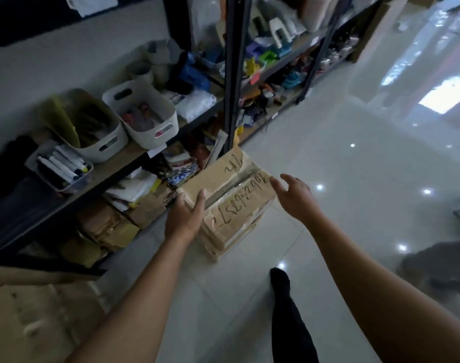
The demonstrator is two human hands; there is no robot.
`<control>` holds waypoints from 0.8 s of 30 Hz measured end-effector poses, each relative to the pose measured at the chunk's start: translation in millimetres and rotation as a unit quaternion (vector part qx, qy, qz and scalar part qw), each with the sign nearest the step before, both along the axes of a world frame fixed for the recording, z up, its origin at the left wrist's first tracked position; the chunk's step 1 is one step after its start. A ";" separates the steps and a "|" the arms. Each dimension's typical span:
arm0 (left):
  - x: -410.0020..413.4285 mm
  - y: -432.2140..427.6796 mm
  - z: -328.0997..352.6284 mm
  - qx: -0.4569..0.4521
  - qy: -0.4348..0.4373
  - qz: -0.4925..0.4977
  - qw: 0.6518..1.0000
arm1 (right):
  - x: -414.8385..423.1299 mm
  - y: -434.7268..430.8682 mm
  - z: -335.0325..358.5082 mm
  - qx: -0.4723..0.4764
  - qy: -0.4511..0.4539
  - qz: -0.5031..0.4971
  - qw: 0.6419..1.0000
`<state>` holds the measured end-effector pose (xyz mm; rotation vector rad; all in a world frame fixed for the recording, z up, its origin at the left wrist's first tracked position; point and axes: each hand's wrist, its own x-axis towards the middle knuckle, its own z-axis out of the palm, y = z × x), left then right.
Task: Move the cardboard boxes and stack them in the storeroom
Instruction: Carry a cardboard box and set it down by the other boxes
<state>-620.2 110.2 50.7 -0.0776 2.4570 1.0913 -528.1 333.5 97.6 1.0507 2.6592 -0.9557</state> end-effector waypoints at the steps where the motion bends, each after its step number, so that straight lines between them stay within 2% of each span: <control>1: -7.1 10.6 -10.6 0.005 -0.008 0.031 0.999 | -16.0 18.7 -11.1 0.000 -0.004 0.014 1.000; 7: -38.4 71.7 -82.3 0.018 -0.090 0.237 0.967 | -123.2 103.5 -103.4 -0.022 -0.039 0.134 0.990; 11: -46.2 86.5 -135.5 -0.004 -0.148 0.323 0.935 | -165.2 129.1 -165.3 -0.059 -0.075 0.156 0.983; 15: -50.6 84.1 -192.6 0.051 -0.163 0.373 0.912 | -196.8 149.8 -230.0 -0.142 -0.086 0.142 0.976; 19: -49.3 82.7 -221.5 0.119 -0.152 0.373 0.907 | -195.4 154.2 -262.7 -0.229 -0.050 0.187 0.954; 24: -39.8 76.5 -204.0 0.169 -0.139 0.365 0.905 | -185.7 146.3 -242.3 -0.214 -0.017 0.184 0.959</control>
